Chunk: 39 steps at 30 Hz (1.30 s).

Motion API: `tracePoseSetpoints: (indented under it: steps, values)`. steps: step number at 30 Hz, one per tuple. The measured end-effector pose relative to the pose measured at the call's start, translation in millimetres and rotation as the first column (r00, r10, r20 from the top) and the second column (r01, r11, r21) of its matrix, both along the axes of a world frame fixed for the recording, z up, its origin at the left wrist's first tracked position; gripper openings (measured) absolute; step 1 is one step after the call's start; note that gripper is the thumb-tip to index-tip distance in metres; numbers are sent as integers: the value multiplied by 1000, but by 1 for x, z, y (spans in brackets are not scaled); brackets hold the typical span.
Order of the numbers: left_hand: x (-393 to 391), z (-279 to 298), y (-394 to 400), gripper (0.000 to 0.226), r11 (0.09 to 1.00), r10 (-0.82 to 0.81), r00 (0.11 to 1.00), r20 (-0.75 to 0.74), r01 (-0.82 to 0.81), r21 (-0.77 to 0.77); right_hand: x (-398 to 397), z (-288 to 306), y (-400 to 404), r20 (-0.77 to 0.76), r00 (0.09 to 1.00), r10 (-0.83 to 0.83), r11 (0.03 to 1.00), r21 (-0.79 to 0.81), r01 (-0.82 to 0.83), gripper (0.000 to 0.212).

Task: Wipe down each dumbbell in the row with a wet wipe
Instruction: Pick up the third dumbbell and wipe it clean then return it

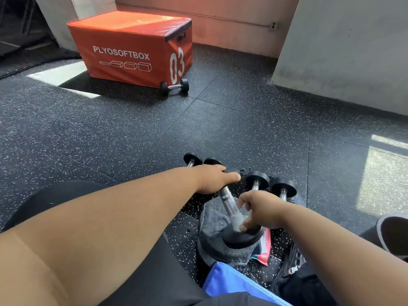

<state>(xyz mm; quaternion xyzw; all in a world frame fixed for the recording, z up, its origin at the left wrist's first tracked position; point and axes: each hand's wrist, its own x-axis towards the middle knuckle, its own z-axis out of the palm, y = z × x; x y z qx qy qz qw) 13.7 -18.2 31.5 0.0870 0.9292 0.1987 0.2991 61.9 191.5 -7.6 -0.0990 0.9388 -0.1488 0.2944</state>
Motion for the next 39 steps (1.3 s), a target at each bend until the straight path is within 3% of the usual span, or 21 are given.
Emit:
tracePoseSetpoints:
  steps: [6,13,19,25,29,34,39]
  values:
    - [-1,-2,0,97,1000,10,1000,-2,-10,13,0,-1,-4,38,999,20,999,42,-22,56]
    - [-2,-4,-1,100,1000,-9,1000,-8,9,-3,9,-3,-14,42,998,-41,999,-27,42,73]
    - [-2,-3,0,101,1000,-24,1000,-13,24,1,16,-13,-23,-39,999,-36,999,-7,35,45]
    - [0,-4,1,102,1000,-25,999,-20,25,-9,10,-19,-19,81,996,-37,996,-79,43,60]
    - [0,-2,4,97,999,-32,999,-27,32,-16,11,-25,-19,62,998,-19,996,-87,24,59]
    - [1,-1,4,97,999,-29,999,-18,29,-16,10,-32,-15,70,997,-26,991,-131,35,72]
    - [1,-1,4,98,1000,-21,1000,-16,20,-18,13,-38,-21,-8,998,-58,992,-115,56,62]
